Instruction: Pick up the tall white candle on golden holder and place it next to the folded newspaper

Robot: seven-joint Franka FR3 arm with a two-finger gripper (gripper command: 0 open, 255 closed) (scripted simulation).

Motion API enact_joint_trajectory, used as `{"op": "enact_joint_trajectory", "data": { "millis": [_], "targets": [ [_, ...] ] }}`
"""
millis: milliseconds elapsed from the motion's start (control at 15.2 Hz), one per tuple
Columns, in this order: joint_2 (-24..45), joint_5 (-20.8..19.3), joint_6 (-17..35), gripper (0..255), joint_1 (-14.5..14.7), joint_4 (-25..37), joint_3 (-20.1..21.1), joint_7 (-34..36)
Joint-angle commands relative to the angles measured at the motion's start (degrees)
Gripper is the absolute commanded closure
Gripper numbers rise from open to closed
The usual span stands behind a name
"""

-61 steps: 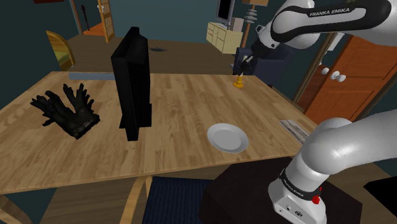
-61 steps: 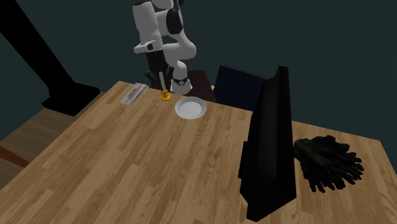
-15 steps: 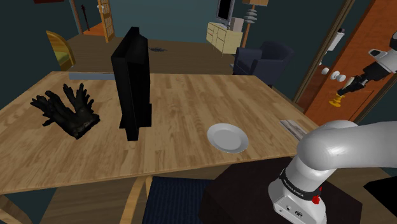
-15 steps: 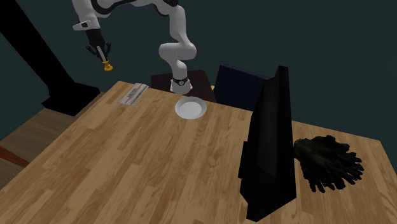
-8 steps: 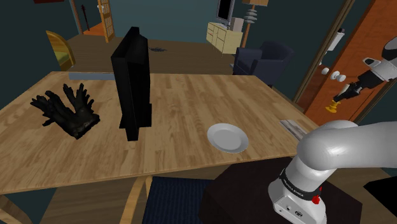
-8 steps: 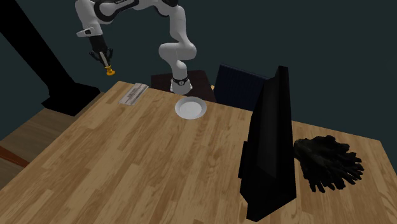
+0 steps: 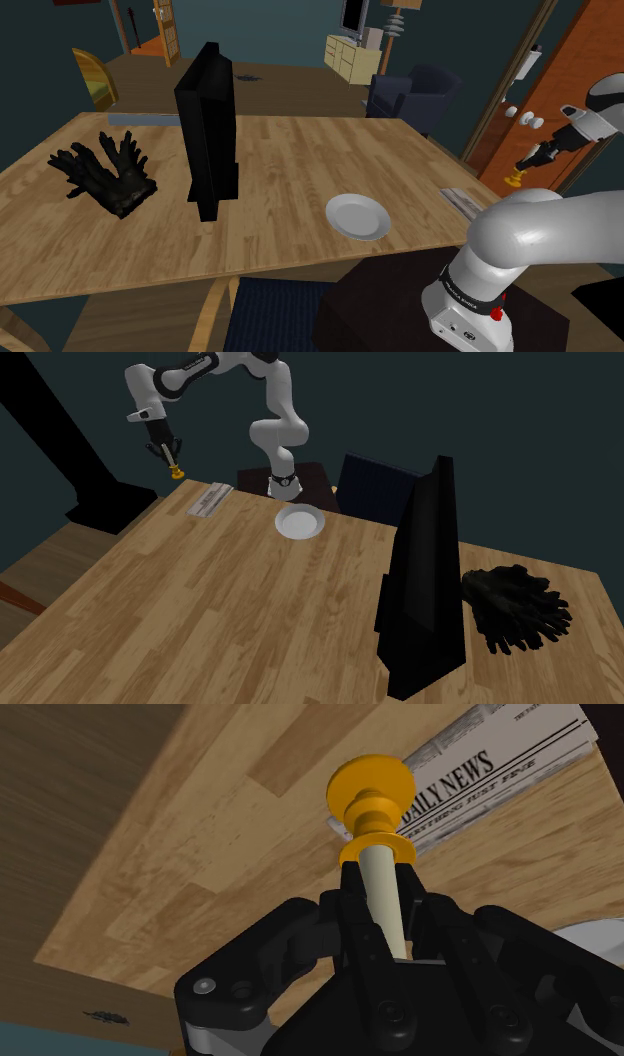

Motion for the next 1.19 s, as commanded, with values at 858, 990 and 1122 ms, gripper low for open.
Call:
{"op": "enact_joint_trajectory", "data": {
  "millis": [858,990,1122],
  "targets": [
    [0.75,-4.26,10.03,255,4.09,-5.36,-10.32,-1.93],
    [0.85,-4.87,11.36,255,4.9,-5.87,-11.92,-2.15],
    [0.97,-5.78,13.27,255,6.17,-6.52,-14.29,-2.44]
  ]
}}
